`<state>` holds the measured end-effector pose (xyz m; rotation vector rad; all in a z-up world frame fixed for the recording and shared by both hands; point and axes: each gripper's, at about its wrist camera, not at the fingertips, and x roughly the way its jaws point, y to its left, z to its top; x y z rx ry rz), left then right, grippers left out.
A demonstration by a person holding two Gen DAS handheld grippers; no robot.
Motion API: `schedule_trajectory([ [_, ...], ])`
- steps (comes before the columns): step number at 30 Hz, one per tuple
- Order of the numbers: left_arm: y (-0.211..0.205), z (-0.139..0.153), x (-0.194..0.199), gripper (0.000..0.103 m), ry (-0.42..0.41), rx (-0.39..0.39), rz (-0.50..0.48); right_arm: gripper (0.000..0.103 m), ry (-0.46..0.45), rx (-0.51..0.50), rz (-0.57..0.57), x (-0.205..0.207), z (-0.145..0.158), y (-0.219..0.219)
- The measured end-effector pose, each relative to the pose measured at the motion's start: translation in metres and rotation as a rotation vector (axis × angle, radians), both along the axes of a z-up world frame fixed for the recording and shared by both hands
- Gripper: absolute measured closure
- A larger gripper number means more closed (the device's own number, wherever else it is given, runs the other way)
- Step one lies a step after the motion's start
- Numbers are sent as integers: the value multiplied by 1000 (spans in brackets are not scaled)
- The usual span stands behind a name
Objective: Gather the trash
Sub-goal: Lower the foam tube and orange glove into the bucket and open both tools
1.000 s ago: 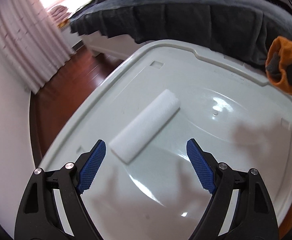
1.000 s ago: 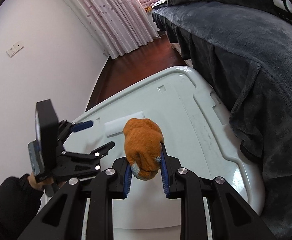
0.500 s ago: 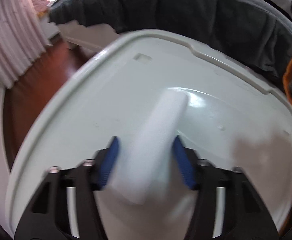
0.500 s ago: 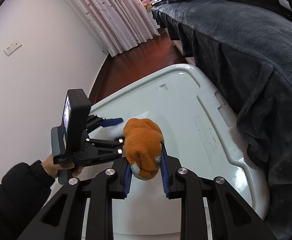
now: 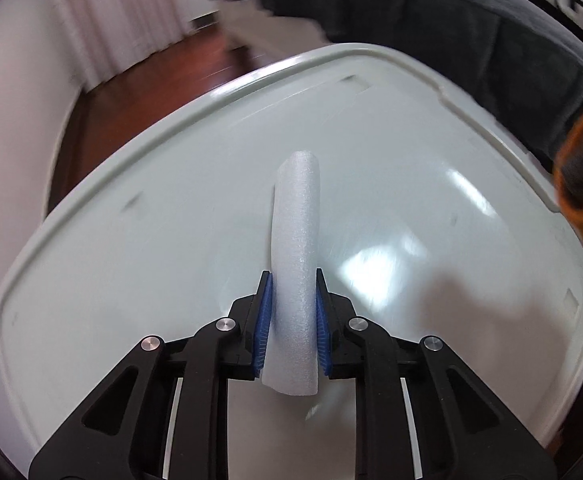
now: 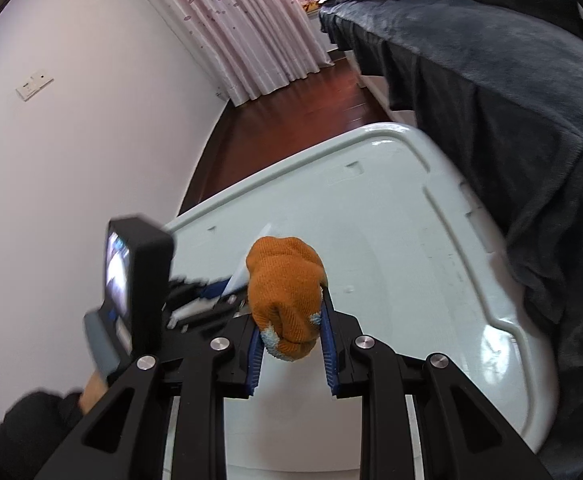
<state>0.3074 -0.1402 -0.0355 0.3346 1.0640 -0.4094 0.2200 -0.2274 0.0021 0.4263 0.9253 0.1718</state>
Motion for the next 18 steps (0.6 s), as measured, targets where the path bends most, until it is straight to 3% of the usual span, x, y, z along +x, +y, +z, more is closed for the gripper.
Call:
schedule_trajectory([
  [9,72,48,-135,84,-27,-65,295,78,12,-23,69,-18,-10,28],
  [14,93,67,-204,84,-66,-101,345,78,-83,-133,154,-63,2,53],
  [18,100,78,-243,83,-80,-140,365,78,-89,-121,219,-118,11,63],
])
